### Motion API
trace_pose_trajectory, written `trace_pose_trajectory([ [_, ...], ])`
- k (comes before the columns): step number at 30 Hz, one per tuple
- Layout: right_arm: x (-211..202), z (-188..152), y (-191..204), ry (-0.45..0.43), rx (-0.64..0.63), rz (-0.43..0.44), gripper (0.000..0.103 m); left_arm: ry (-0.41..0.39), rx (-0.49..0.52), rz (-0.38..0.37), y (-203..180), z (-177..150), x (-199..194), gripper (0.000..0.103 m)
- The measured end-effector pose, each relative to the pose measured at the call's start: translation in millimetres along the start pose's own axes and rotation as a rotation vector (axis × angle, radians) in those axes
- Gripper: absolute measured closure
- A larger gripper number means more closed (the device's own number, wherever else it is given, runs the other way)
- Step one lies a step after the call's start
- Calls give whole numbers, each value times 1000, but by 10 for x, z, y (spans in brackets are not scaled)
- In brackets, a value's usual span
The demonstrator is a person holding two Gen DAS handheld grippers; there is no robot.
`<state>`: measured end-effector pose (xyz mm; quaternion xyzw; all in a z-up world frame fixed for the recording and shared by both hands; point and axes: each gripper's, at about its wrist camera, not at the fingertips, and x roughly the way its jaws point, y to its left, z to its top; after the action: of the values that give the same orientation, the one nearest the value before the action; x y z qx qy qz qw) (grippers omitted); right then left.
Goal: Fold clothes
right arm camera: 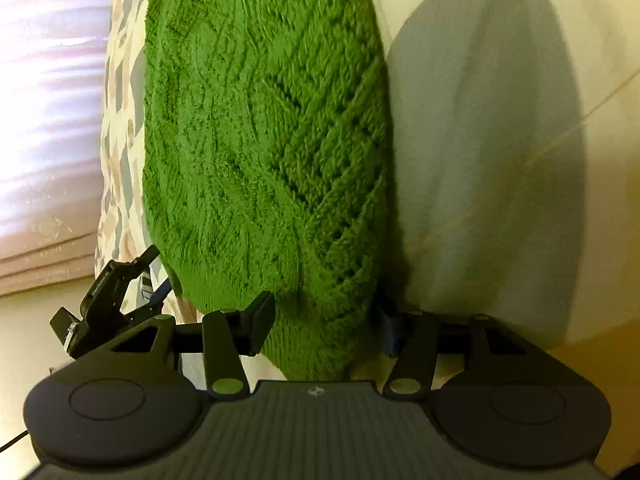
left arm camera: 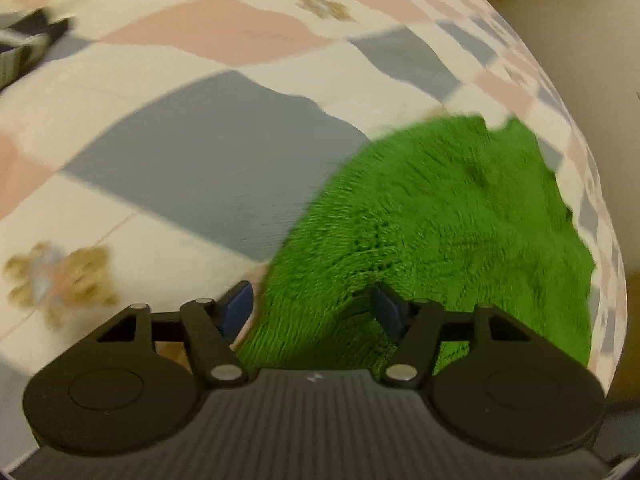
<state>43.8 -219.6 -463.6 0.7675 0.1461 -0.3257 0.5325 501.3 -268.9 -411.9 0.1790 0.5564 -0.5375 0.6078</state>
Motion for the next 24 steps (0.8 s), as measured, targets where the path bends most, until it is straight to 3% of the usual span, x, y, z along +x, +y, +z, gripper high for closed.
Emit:
trace_pose_trajectory([
  [1,39,-1,6,-7,3,5,48,18,17,-8,-29,8,53,52],
  [2,73,0,14,-12,3,7,47,41,26,-18,-46,15,111,64],
  [3,119,2,35,-13,6,16,52,62,33,-25,-62,16,147,85],
  [4,150,10,59,-9,6,22,63,76,42,-28,-83,6,162,89],
  [5,160,27,78,-1,-2,14,85,79,48,-32,-111,-13,138,90],
  [6,143,55,98,10,-4,17,89,78,46,-45,-135,-28,72,91],
  [10,-284,164,359,37,-22,136,91,16,-4,-158,-227,-114,-447,92],
  [12,-670,233,573,27,-64,201,91,-52,-36,-254,-340,-204,-924,93],
  [16,-1622,434,962,-32,-175,294,91,-200,-15,-359,-754,-398,-1834,95],
  [24,-3171,670,1932,-149,-458,379,91,-399,50,-455,-1773,-586,-3117,97],
])
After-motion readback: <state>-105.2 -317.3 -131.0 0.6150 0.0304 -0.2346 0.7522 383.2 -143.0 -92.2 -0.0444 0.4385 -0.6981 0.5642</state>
